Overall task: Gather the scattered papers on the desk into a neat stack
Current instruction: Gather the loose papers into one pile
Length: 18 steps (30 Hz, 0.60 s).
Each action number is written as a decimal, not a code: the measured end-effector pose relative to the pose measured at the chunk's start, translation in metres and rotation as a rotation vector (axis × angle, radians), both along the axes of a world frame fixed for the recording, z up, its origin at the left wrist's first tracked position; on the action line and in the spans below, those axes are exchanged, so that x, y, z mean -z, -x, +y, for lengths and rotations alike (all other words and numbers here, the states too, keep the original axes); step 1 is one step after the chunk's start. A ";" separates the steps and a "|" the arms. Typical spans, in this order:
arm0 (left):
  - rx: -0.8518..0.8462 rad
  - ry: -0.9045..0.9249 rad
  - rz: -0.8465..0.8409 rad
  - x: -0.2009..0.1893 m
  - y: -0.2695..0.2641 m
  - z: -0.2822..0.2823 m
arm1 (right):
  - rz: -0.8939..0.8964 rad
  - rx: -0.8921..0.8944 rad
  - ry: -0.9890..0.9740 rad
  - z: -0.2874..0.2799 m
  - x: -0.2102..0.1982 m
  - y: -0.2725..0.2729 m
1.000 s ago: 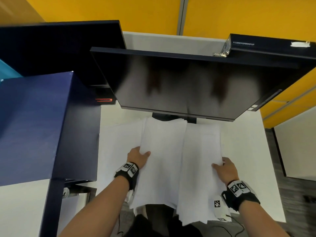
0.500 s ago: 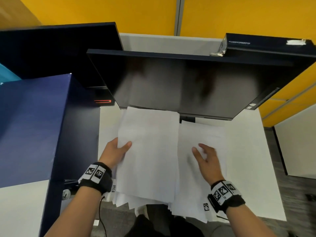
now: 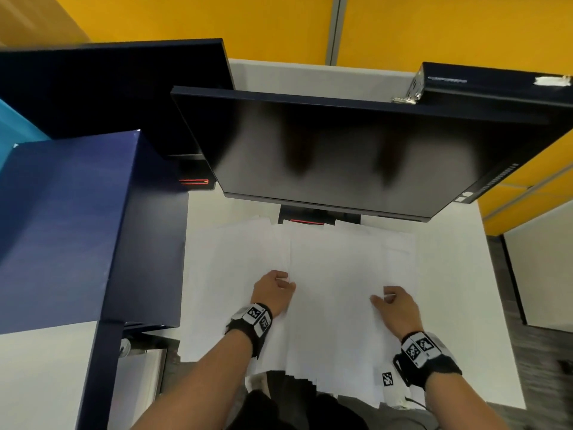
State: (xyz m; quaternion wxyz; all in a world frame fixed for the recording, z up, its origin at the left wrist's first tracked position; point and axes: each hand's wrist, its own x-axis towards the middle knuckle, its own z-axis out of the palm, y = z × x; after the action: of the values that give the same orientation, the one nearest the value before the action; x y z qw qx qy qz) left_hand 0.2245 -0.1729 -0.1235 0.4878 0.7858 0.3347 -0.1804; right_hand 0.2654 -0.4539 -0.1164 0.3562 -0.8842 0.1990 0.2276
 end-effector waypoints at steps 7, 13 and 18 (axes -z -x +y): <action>0.332 -0.269 0.051 -0.005 -0.016 -0.025 | 0.146 0.228 0.267 -0.030 0.008 -0.023; 0.391 -0.276 0.004 -0.008 -0.022 -0.041 | 0.057 0.081 0.131 -0.006 0.022 -0.031; 0.041 -0.420 -0.015 -0.002 0.002 0.042 | 0.049 0.211 0.072 -0.037 0.023 -0.030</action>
State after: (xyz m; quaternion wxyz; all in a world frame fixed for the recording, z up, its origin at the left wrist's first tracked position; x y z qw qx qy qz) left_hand 0.2229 -0.1308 -0.1217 0.3119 0.8783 0.3451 -0.1105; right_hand 0.2953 -0.4912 -0.1391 0.3413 -0.8647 0.3077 0.2028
